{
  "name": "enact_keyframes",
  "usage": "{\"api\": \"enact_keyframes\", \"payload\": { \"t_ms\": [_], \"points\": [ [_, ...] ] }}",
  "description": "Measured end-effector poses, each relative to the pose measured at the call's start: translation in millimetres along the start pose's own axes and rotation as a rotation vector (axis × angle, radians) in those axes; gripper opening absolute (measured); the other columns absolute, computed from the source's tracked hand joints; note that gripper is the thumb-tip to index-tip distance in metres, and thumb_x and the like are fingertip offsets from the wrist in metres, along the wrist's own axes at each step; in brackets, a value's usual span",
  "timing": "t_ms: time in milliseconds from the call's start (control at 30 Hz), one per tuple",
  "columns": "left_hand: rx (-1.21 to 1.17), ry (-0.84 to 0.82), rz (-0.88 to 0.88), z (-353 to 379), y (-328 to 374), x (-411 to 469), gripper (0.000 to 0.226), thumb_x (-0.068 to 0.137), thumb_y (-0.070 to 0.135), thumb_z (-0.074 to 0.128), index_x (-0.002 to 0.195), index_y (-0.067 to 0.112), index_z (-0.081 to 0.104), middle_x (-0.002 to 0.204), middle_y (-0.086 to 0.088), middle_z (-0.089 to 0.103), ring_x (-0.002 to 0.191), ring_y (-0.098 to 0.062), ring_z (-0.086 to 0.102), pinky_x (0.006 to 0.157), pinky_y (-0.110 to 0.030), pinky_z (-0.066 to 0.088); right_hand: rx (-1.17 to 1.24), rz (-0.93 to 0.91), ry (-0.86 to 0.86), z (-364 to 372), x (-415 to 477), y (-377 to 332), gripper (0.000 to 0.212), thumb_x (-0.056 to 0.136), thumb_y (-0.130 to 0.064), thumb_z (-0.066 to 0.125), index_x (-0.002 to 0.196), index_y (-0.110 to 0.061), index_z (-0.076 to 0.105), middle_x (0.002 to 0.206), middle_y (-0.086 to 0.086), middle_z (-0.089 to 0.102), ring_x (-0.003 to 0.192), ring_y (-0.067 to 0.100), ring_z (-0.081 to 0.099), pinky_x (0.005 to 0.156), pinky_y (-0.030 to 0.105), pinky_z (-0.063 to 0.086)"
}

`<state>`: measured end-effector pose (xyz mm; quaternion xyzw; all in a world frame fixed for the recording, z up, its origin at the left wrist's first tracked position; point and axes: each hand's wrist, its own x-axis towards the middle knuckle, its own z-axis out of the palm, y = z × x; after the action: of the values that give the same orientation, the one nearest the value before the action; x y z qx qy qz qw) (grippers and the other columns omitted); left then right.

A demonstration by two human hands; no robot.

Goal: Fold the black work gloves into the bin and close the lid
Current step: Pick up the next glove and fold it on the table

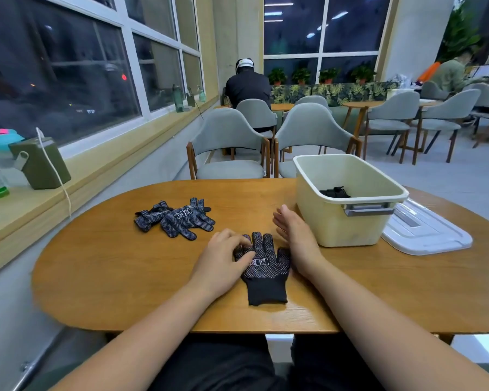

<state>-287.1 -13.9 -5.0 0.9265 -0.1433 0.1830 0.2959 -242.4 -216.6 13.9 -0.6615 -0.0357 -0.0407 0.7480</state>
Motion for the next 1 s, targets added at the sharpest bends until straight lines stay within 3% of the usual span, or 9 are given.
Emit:
{"api": "enact_keyframes", "payload": {
  "t_ms": [67,267,367,467,567,700,933,1000],
  "points": [
    [0.039,-0.063,-0.040,4.3,-3.6,2.3,0.027,0.097,0.055,0.069,0.117,0.039,0.074,0.114,0.021,0.059,0.117,-0.006,0.050,0.105,-0.040,0.044,-0.184,-0.104,0.009,-7.0,-2.8,5.9,0.058,0.092,-0.081,0.050,0.110,-0.032,0.076,0.124,-0.009,0.077,0.123,0.009,0.068,0.115,0.046,0.050],
    [0.098,-0.111,-0.007,9.6,-8.1,5.4,0.040,0.094,0.066,0.067,0.127,0.044,0.071,0.126,0.023,0.060,0.127,-0.006,0.047,0.102,-0.039,0.034,-0.262,-0.163,0.011,-7.3,-4.3,13.0,0.044,0.103,-0.060,0.053,0.105,-0.023,0.078,0.109,-0.007,0.080,0.107,0.009,0.076,0.105,0.054,0.056],
    [0.040,-0.061,0.041,10.8,-8.5,4.6,0.032,0.096,0.060,0.068,0.120,0.040,0.074,0.120,0.022,0.060,0.122,-0.006,0.050,0.102,-0.039,0.039,-0.275,-0.188,0.030,-6.5,-5.7,13.7,0.035,0.109,-0.046,0.053,0.102,-0.021,0.076,0.105,-0.003,0.080,0.101,0.011,0.077,0.100,0.054,0.059],
    [-0.027,0.043,0.047,4.5,-19.1,11.9,0.015,0.101,0.046,0.066,0.105,0.035,0.075,0.108,0.022,0.059,0.110,-0.006,0.056,0.097,-0.039,0.052,-0.306,-0.202,0.042,-5.2,-5.1,14.8,0.033,0.109,-0.045,0.053,0.097,-0.023,0.075,0.101,-0.004,0.080,0.097,0.012,0.078,0.096,0.053,0.060],
    [0.066,0.113,-0.061,-9.0,-47.0,31.1,0.007,0.101,0.036,0.065,0.103,0.035,0.071,0.105,0.019,0.060,0.105,-0.008,0.058,0.093,-0.039,0.055,-0.321,-0.170,0.035,-5.4,-3.9,16.8,0.032,0.112,-0.040,0.053,0.097,-0.022,0.075,0.101,-0.004,0.080,0.095,0.013,0.078,0.093,0.049,0.062],
    [0.156,0.216,-0.178,-27.7,-89.3,52.6,0.011,0.098,0.028,0.065,0.107,0.029,0.071,0.113,0.010,0.063,0.116,-0.018,0.058,0.096,-0.039,0.051,-0.274,-0.150,0.041,-5.4,-3.1,14.9,0.031,0.113,-0.033,0.053,0.098,-0.017,0.075,0.098,0.003,0.080,0.092,0.017,0.079,0.083,0.040,0.061],
    [0.159,0.488,-0.443,-63.6,-144.7,58.7,0.017,0.095,0.023,0.067,0.112,0.026,0.070,0.119,-0.001,0.059,0.118,-0.029,0.053,0.088,-0.041,0.050,-0.274,-0.134,0.035,-6.2,-2.5,16.5,0.031,0.112,-0.034,0.052,0.099,-0.017,0.074,0.094,0.005,0.080,0.089,0.022,0.077,0.080,0.041,0.060],
    [0.184,0.542,-0.535,-74.3,-157.3,56.7,0.022,0.095,0.025,0.069,0.118,0.024,0.067,0.127,-0.006,0.057,0.123,-0.032,0.051,0.094,-0.045,0.048,-0.277,-0.134,0.033,-6.6,-2.5,16.4,0.031,0.113,-0.034,0.052,0.099,-0.016,0.074,0.093,0.006,0.080,0.089,0.022,0.077,0.079,0.040,0.060]
  ]
}}
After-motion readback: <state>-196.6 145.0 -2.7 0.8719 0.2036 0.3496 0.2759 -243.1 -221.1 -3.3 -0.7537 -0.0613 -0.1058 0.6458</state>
